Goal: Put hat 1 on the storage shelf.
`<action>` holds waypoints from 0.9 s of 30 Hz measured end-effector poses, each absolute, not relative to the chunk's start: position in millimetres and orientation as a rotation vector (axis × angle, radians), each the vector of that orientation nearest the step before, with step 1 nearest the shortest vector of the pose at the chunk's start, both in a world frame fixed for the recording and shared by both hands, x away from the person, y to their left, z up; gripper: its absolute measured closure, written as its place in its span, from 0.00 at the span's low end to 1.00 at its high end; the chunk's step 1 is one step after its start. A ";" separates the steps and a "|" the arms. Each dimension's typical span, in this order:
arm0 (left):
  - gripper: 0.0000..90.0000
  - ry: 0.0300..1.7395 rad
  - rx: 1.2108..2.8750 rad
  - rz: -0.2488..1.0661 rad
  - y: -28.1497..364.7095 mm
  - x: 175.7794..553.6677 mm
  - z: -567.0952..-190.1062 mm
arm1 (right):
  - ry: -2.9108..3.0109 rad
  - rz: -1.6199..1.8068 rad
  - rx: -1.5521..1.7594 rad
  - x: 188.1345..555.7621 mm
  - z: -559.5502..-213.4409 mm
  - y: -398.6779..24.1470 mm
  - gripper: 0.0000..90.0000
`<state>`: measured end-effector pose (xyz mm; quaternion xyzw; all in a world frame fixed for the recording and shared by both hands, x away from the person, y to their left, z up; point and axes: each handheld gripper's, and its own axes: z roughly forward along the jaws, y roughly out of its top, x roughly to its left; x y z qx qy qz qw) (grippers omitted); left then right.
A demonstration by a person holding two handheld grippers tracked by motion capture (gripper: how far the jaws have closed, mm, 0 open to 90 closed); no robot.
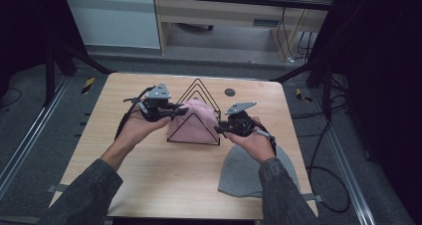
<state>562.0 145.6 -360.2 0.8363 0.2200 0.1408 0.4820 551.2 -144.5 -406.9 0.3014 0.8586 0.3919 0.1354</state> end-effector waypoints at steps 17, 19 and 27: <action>0.36 0.608 1.992 0.393 159.5 545.2 -357.7 | 2.379 1.057 1.024 532.0 -402.4 -194.3 0.42; 0.30 0.614 1.986 0.406 162.6 540.7 -356.7 | 2.359 1.045 1.057 530.2 -402.7 -207.9 0.40; 0.14 0.652 1.981 0.399 180.0 513.7 -372.7 | 2.311 0.932 1.240 523.6 -420.8 -266.9 0.55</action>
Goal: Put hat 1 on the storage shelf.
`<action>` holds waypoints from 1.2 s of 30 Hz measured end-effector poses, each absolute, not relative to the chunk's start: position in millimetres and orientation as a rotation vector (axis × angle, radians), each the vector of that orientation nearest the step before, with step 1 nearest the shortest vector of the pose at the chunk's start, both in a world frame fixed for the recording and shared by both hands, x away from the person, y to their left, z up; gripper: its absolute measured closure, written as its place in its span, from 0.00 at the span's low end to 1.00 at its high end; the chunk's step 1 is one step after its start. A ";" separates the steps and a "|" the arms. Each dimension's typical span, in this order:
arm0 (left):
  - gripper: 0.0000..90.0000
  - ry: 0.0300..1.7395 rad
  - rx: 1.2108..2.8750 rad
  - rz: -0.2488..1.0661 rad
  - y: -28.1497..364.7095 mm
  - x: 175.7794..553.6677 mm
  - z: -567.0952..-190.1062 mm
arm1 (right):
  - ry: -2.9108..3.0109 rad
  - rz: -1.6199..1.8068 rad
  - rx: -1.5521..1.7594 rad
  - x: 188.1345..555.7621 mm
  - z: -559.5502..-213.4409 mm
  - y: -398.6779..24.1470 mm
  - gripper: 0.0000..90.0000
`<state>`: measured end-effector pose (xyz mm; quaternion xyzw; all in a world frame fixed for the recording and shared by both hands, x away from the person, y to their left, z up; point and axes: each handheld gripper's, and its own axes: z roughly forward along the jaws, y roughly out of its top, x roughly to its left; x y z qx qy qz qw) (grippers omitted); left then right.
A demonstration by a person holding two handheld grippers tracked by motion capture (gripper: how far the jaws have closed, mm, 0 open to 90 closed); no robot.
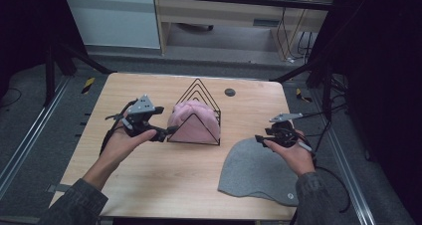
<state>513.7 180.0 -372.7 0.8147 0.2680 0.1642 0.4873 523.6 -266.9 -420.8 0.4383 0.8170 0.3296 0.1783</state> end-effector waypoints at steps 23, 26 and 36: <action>0.09 0.715 2.088 0.396 195.9 491.0 -411.4 | 2.287 0.774 1.501 529.1 -473.0 -317.2 0.61; 0.08 0.725 2.091 0.395 197.9 491.6 -413.7 | 2.284 0.765 1.517 530.3 -475.3 -318.4 0.59; 0.08 0.735 2.088 0.400 199.3 491.8 -414.0 | 2.325 0.705 1.489 530.7 -481.3 -315.9 0.65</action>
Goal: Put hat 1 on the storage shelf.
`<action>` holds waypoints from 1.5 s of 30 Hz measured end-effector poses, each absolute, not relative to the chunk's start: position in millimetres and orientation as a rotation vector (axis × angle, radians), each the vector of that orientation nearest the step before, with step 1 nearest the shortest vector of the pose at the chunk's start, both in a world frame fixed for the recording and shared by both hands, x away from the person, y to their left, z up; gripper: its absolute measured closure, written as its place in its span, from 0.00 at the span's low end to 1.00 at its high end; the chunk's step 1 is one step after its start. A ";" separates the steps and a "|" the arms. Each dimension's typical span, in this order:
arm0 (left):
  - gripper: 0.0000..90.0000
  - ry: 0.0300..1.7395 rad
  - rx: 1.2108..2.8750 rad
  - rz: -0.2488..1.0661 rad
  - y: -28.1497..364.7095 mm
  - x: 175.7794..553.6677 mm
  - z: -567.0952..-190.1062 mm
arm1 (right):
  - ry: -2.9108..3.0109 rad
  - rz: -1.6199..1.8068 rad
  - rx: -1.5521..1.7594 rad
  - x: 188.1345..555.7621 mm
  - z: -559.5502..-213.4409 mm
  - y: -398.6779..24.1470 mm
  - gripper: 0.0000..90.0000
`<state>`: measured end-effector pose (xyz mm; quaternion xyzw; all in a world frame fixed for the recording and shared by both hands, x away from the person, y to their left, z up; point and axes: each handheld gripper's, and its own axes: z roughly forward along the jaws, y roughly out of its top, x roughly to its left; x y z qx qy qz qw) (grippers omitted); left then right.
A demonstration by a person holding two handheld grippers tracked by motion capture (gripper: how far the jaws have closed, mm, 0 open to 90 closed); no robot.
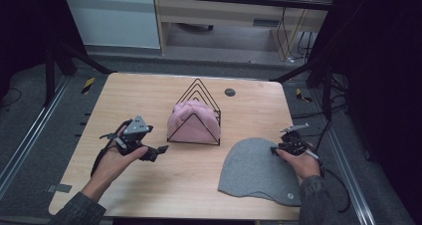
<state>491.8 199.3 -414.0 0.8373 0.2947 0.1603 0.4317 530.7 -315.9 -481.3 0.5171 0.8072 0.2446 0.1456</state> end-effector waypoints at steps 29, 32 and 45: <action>0.09 0.742 2.091 0.397 201.4 492.2 -414.4 | 2.366 0.772 1.471 530.3 -480.8 -315.9 0.95; 0.08 0.745 2.081 0.392 202.1 492.3 -414.2 | 2.346 0.821 1.437 525.7 -471.8 -313.1 0.95; 0.07 0.715 2.050 0.372 197.3 490.2 -406.6 | 2.325 0.982 1.171 501.2 -408.1 -281.7 0.96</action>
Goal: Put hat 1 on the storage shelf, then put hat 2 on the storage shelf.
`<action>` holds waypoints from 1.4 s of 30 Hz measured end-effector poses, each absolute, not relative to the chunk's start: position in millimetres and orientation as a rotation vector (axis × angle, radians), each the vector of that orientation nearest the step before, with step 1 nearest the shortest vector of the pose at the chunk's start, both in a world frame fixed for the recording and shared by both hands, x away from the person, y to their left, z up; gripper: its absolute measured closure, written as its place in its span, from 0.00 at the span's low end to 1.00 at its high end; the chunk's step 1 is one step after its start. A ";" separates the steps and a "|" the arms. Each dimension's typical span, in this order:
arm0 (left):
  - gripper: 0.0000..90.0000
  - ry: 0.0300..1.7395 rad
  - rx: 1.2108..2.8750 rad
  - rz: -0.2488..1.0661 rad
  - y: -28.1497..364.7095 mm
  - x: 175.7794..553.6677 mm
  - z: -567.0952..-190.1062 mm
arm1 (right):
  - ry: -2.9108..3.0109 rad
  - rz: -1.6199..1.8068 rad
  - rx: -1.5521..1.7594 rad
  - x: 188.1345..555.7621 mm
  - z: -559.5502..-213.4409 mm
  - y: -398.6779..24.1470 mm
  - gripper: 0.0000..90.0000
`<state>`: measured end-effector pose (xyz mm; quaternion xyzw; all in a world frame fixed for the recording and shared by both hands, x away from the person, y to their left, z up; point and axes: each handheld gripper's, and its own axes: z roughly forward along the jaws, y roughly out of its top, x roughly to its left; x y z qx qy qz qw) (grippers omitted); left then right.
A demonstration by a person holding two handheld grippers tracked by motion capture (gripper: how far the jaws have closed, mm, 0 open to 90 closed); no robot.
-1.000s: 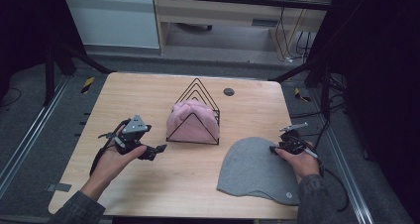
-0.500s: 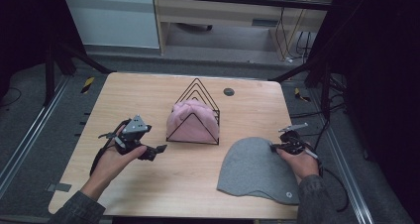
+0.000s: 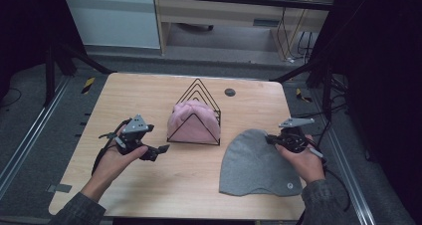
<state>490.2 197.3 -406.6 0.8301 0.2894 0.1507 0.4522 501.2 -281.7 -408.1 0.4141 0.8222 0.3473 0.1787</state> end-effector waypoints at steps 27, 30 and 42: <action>0.06 0.703 2.046 0.383 196.6 489.2 -394.9 | 2.352 1.057 0.934 489.1 -357.9 -232.0 0.96; 0.06 0.701 2.043 0.381 196.0 487.1 -393.8 | 2.348 1.068 0.905 483.9 -350.4 -228.2 0.96; 0.07 0.665 2.010 0.371 189.8 476.9 -379.7 | 2.330 1.146 0.754 457.3 -304.2 -203.1 0.96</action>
